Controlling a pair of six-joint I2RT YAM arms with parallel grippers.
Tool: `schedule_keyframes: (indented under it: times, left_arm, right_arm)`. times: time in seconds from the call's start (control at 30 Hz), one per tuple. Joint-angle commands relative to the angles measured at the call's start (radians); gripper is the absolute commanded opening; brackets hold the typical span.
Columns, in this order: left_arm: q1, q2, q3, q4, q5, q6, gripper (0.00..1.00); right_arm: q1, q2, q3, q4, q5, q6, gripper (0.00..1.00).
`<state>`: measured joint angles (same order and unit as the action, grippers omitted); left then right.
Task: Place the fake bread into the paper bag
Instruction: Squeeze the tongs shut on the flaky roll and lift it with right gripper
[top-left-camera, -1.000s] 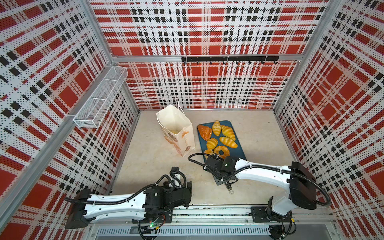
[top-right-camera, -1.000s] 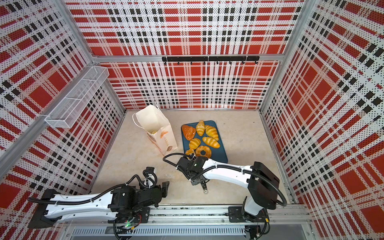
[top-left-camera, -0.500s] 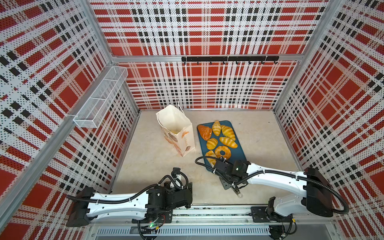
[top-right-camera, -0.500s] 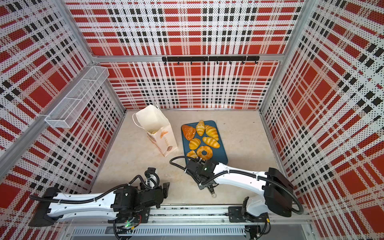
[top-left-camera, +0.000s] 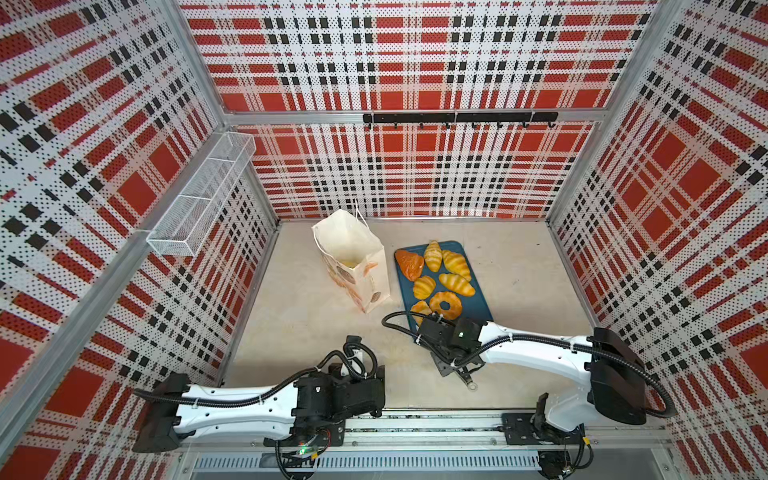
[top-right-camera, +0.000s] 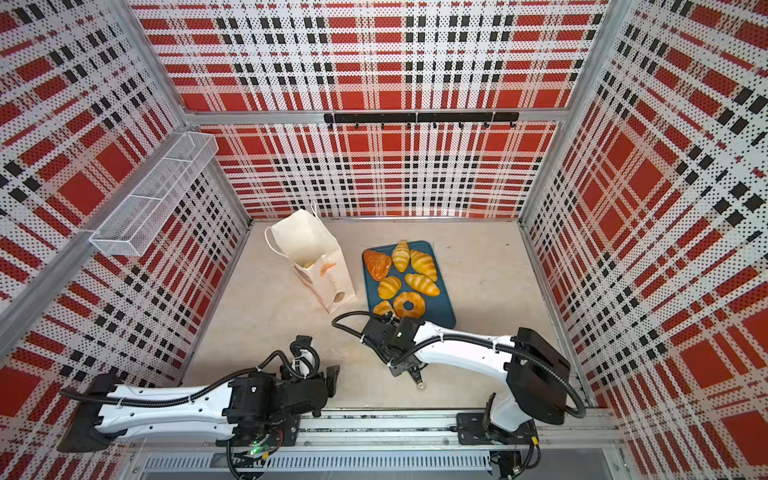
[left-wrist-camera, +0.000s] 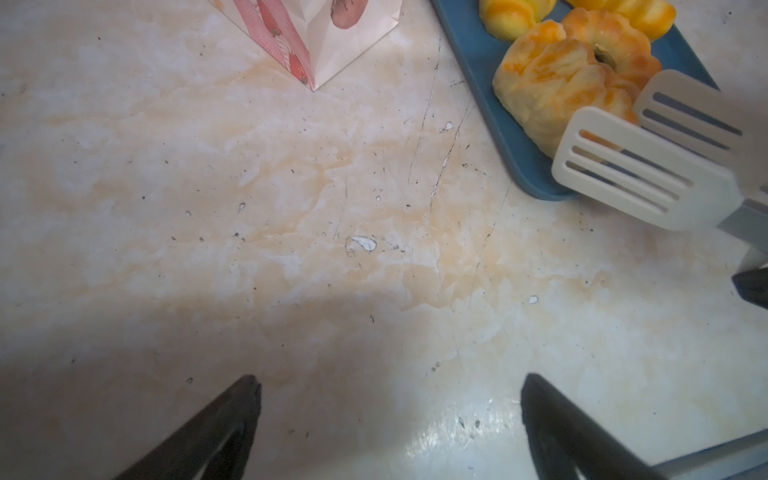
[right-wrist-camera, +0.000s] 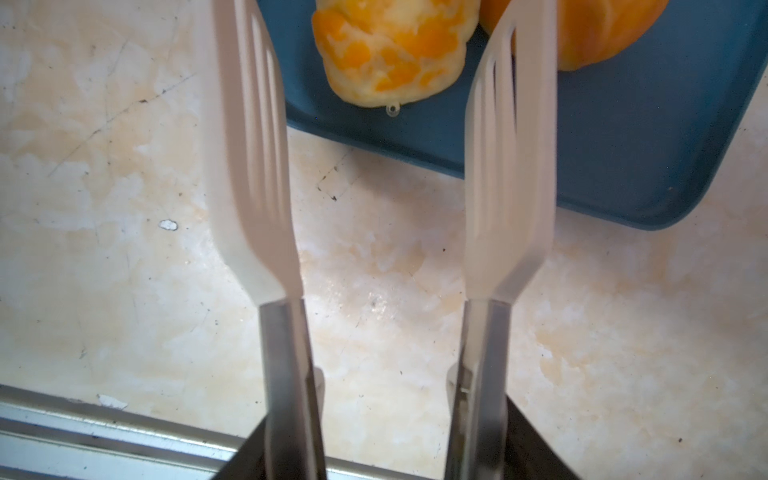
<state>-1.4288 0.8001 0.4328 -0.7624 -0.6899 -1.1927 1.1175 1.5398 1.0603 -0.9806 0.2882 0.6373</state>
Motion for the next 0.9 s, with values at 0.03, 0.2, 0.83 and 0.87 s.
schedule_keyframes:
  times: [0.03,0.2,0.83,0.87]
  left_arm:
    - [-0.009,-0.007,0.015,-0.001,-0.03,-0.024,1.0]
    - [-0.009,-0.009,0.012,-0.002,-0.03,-0.026,0.99]
    - [-0.01,-0.027,0.011,-0.008,-0.037,-0.026,0.99]
    - [-0.011,-0.027,0.012,-0.008,-0.04,-0.027,1.0]
  right_arm:
    - [-0.01,0.031,0.059,0.025,0.031,-0.025,0.6]
    - [-0.016,0.073,0.091,0.022,0.022,-0.05,0.6]
    - [-0.03,0.126,0.118,-0.013,0.005,-0.085,0.51]
    - [-0.03,0.125,0.118,-0.013,0.004,-0.084,0.5]
